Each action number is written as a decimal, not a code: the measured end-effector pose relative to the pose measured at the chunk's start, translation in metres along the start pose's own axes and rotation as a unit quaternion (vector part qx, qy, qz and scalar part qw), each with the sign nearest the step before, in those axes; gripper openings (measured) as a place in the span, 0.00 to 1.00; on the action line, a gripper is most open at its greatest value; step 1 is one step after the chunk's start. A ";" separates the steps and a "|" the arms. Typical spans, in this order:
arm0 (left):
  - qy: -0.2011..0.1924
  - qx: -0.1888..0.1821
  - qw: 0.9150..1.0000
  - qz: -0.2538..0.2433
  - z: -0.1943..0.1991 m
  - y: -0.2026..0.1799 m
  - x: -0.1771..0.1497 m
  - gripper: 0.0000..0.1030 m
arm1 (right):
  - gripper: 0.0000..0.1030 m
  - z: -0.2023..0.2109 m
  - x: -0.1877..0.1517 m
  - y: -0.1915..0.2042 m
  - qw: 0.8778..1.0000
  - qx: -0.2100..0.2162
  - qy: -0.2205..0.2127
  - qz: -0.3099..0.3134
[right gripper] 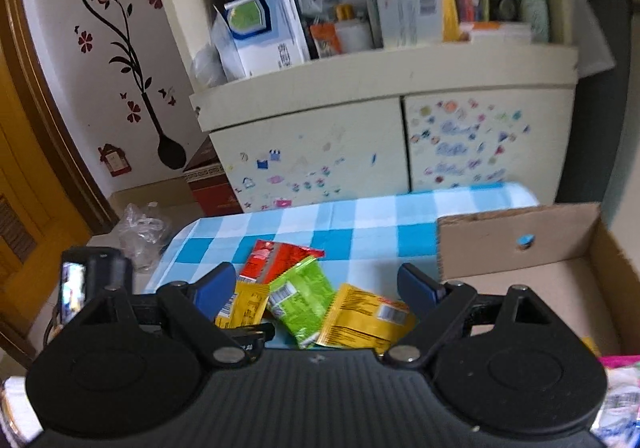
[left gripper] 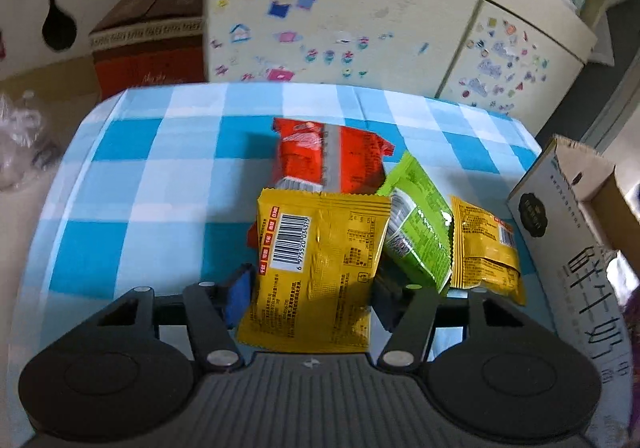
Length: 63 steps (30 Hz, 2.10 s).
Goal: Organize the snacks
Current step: 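Grasp the large yellow packet with the left tool while the right tool grasps the green packet, then carry the yellow and green packets over the cardboard box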
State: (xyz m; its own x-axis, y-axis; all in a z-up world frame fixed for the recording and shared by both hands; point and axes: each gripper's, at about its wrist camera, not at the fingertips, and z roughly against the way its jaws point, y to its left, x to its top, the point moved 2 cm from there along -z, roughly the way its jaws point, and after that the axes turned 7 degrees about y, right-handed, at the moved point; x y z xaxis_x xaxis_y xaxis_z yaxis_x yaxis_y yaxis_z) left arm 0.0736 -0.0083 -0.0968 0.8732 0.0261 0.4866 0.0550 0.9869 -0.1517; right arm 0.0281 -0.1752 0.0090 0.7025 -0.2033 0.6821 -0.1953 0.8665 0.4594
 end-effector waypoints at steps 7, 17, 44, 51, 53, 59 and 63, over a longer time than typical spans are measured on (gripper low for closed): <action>0.004 0.014 0.999 0.043 0.014 0.027 -0.004 0.63 | 0.85 -0.046 0.000 0.007 0.999 0.013 0.038 0.026; -0.012 0.058 0.997 0.055 0.030 0.036 0.007 0.63 | 0.85 -0.100 -0.011 0.021 0.989 0.002 0.092 0.112; -0.023 0.056 0.995 0.080 0.047 0.034 0.017 0.63 | 0.49 -0.129 -0.013 0.035 0.982 0.015 0.099 0.162; -0.036 0.054 0.995 0.081 0.058 0.034 0.019 0.63 | 0.48 -0.111 -0.004 0.042 0.988 0.030 0.081 0.124; -0.041 0.055 0.995 0.079 0.061 0.033 0.019 0.63 | 0.48 -0.107 -0.004 0.043 0.989 0.029 0.080 0.122; -0.047 0.052 0.994 0.079 0.071 0.033 0.018 0.63 | 0.48 -0.096 -0.008 0.050 0.989 0.025 0.079 0.121; -0.055 0.053 0.994 0.079 0.077 0.033 0.020 0.63 | 0.48 -0.085 -0.006 0.053 0.990 0.030 0.072 0.114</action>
State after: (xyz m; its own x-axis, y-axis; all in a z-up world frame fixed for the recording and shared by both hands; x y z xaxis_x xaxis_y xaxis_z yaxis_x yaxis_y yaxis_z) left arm 0.0551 0.0371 -0.0258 0.8087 0.1934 0.5556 -0.1346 0.9802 -0.1454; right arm 0.0719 -0.0891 -0.0191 0.7246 0.0653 0.6861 -0.3970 0.8533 0.3380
